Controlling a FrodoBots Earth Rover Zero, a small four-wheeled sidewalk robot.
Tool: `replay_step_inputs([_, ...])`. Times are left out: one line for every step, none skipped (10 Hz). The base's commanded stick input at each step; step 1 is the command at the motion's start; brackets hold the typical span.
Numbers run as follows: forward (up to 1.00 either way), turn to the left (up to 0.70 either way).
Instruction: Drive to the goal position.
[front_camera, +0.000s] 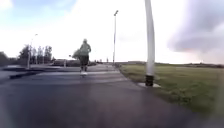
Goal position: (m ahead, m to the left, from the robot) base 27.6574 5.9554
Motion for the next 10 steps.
replay_step_inputs([0.45, -0.11])
replay_step_inputs([0.45, -0.27])
replay_step_inputs([0.45, -0.27])
replay_step_inputs([0.45, -0.27])
replay_step_inputs([0.45, -0.27])
replay_step_inputs([0.45, -0.27])
replay_step_inputs([0.45, -0.23])
replay_step_inputs([0.45, -0.08])
replay_step_inputs([0.45, 0.0])
replay_step_inputs([0.45, 0.0])
